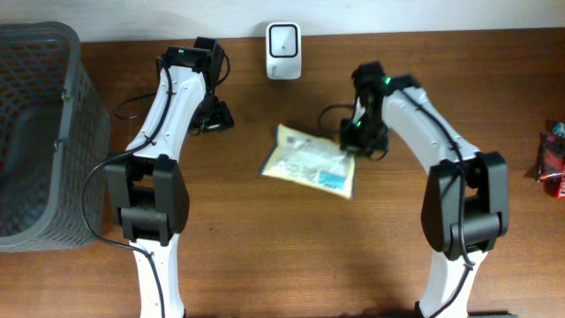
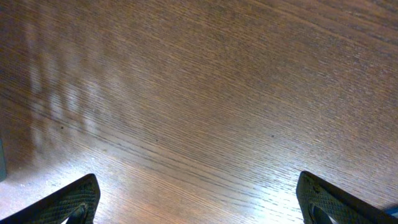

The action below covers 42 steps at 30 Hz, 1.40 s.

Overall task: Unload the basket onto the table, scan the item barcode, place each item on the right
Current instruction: 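Raise the bag to the white scanner with the right gripper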

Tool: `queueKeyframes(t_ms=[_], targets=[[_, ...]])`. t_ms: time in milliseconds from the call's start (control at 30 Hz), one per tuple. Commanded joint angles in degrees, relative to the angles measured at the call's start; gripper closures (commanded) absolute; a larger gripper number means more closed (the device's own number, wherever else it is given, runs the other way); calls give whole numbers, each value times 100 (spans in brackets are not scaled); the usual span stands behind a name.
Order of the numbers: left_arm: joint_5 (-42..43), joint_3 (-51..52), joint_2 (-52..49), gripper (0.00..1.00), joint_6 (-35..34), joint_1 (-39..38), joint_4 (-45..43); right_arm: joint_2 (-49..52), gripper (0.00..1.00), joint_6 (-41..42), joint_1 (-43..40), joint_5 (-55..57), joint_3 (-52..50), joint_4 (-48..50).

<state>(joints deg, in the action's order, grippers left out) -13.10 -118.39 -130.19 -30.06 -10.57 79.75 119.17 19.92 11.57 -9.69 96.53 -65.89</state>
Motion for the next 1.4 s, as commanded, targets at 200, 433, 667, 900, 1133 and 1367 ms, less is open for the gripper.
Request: queueKeyframes(t_ms=[200,433,667,900,1133,1367], targets=[[-20,-17,-9,1,-72,24,4,-581,96,1226,129,4682,2457,-2371],[-20,-17,-9,1,-72,24,4,-494,96,1853,122,5178,2037,-2433],[-20,-17,-9,1,-72,24,4,-424,96,1849,431,4131,894,-1945],[-20,-17,-9,1,-72,24,4,-426,86,1784,1434,2660,815,-1193],[-20,-17,-9,1,-72,13,4,-428,39,1248,2044,2031,855,-498],[-20,-17,-9,1,-72,15,4,-437,20,1209,1349,2050,955,-350]])
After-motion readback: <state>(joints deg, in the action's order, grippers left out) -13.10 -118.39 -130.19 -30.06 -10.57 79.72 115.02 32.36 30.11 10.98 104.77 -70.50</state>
